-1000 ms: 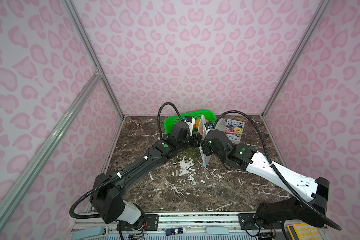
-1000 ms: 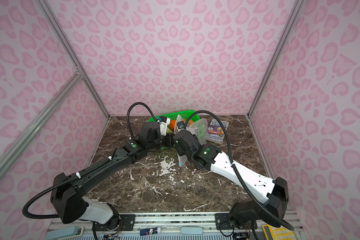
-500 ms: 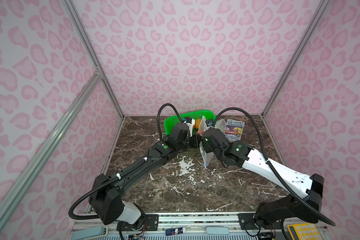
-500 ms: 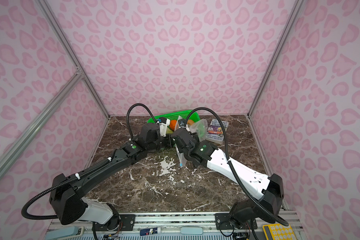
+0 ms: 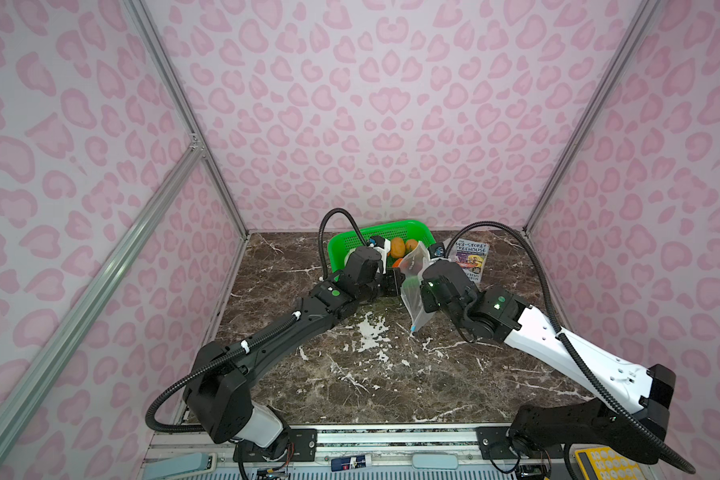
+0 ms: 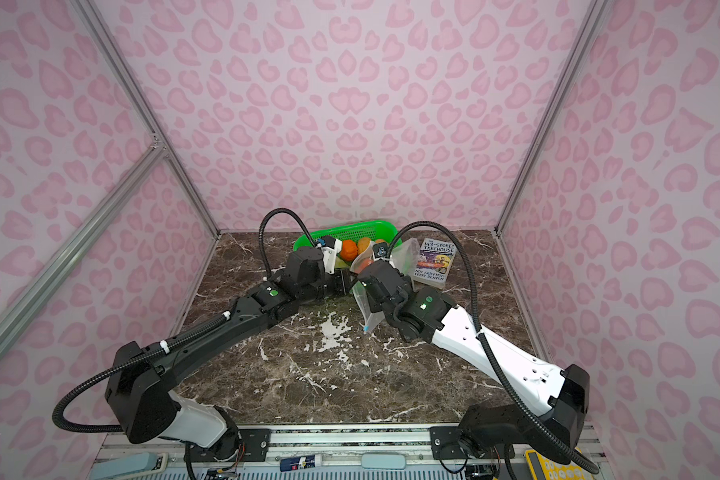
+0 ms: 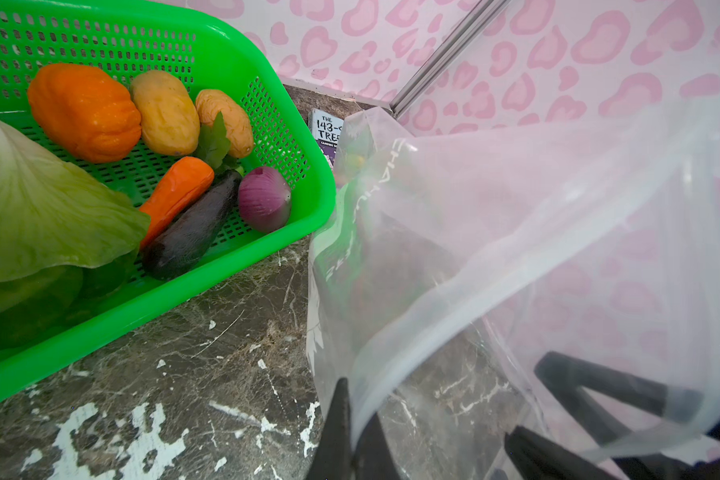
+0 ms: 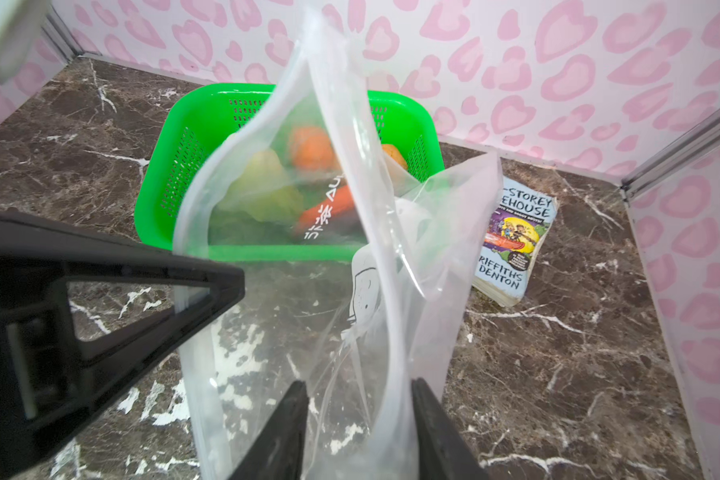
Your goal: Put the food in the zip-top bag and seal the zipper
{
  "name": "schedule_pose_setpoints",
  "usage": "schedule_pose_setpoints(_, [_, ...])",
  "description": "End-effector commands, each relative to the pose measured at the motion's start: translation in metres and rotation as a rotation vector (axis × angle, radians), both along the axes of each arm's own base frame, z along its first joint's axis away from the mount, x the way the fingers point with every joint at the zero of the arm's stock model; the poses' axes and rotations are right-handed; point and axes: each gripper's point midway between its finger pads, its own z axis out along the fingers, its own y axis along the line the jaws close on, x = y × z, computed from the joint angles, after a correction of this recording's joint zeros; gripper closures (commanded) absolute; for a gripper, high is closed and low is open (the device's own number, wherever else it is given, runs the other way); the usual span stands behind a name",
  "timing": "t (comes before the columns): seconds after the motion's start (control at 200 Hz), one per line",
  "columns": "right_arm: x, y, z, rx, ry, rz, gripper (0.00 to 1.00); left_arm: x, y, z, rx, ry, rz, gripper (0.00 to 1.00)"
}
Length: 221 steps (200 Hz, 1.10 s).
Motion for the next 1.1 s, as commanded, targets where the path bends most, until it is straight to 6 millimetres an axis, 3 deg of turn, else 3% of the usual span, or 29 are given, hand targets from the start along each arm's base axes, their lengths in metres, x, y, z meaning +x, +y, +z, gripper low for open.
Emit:
schedule_pose_setpoints(0.0, [0.001, -0.010, -0.016, 0.097, 0.089, -0.007, 0.86, -0.004, -0.008, 0.018, -0.064, -0.047, -0.046, 0.97])
schedule_pose_setpoints(0.075, [0.005, -0.024, -0.013, 0.166, 0.093, -0.017, 1.00, -0.012, -0.015, 0.026, -0.091, -0.061, -0.101, 0.97])
schedule_pose_setpoints(0.16, [0.008, -0.038, 0.001, 0.208, 0.075, -0.023, 1.00, -0.022, -0.026, 0.026, -0.122, -0.040, -0.169, 0.97])
schedule_pose_setpoints(0.32, [0.003, -0.049, 0.035, 0.229, 0.033, 0.021, 1.00, -0.034, -0.056, 0.003, -0.140, 0.060, -0.266, 0.97])
schedule_pose_setpoints(0.51, [-0.010, -0.060, 0.047, 0.205, 0.036, 0.025, 1.00, -0.041, -0.083, -0.012, -0.152, 0.118, -0.324, 0.97])
schedule_pose_setpoints(0.65, [-0.007, -0.053, 0.024, 0.211, 0.092, 0.034, 1.00, -0.032, -0.082, -0.038, -0.097, 0.152, -0.283, 0.97])
schedule_pose_setpoints(0.86, [0.006, -0.042, -0.042, 0.314, 0.199, 0.002, 1.00, -0.017, -0.065, -0.087, -0.004, 0.226, -0.208, 0.97])
schedule_pose_setpoints(0.965, [0.011, -0.036, -0.058, 0.373, 0.215, 0.012, 1.00, -0.012, -0.057, -0.091, -0.002, 0.235, -0.194, 0.96])
schedule_pose_setpoints(1.1, [0.018, -0.035, -0.066, 0.393, 0.224, 0.022, 1.00, -0.003, -0.044, -0.075, 0.001, 0.189, -0.166, 0.95])
